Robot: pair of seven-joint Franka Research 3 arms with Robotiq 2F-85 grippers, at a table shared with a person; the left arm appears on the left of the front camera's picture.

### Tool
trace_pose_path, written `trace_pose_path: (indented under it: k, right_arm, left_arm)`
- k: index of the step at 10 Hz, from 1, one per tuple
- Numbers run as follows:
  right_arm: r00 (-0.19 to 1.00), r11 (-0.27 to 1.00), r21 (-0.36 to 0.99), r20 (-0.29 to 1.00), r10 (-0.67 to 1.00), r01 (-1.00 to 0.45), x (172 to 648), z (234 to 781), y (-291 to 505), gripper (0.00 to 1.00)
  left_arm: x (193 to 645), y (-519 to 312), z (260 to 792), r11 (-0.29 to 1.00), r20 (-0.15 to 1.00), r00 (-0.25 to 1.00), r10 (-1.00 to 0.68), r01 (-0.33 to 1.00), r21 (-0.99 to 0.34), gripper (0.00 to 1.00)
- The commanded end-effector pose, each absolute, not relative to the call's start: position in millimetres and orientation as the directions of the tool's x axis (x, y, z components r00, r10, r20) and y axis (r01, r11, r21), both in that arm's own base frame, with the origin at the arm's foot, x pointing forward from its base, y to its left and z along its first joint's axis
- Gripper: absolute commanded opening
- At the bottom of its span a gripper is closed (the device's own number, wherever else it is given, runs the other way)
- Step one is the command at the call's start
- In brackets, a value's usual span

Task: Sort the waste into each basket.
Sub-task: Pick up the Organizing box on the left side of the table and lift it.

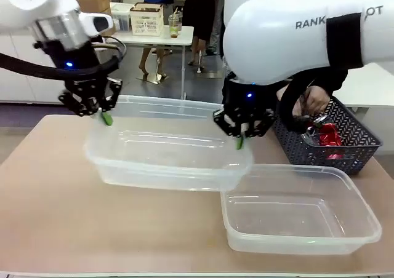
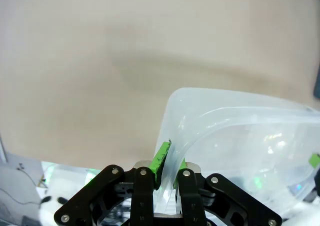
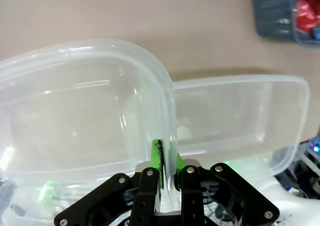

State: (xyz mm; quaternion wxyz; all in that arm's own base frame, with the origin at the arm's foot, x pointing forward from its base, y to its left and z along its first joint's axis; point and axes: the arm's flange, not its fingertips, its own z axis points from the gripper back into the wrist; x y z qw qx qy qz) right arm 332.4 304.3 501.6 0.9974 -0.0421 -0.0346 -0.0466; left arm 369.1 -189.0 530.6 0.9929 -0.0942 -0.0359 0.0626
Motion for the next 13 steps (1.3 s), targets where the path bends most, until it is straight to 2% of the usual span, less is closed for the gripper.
trace_pose_path:
  k: [1,2,5,8,9,10,13]
  right_arm:
    - [0.996,0.996,-0.069,0.063,-0.056,0.061,307,506,270,0.05]
    - [0.996,0.994,-0.069,0.056,-0.076,0.08,310,508,259,0.05]
    - [0.994,0.993,-0.041,-0.02,-0.111,0.11,333,478,244,0.05]
    - [0.995,0.995,-0.027,-0.019,-0.097,0.096,337,485,240,0.05]
    - [0.991,0.991,-0.025,-0.005,-0.131,0.131,339,485,243,0.05]
    - [0.993,0.991,-0.053,-0.002,-0.122,0.122,337,479,242,0.05]
    - [0.993,0.991,-0.053,-0.002,-0.122,0.122,337,479,242,0.05]
  left_arm:
    - [380,-236,531,0.956,0.113,0.963,0.245,-0.22,-0.194,0.07]
    - [378,-256,524,0.978,0.12,0.978,0.171,-0.154,-0.141,0.07]
    - [373,-266,511,0.982,0.106,0.981,0.161,-0.148,-0.117,0.07]
    - [374,-262,508,0.977,0.101,0.976,0.192,-0.181,-0.113,0.07]
    - [378,-263,507,0.975,0.1,0.977,0.189,-0.175,-0.138,0.07]
    - [371,-260,498,0.989,0.074,0.99,0.122,-0.114,-0.096,0.07]
    - [371,-260,498,0.989,0.074,0.99,0.122,-0.114,-0.096,0.07]
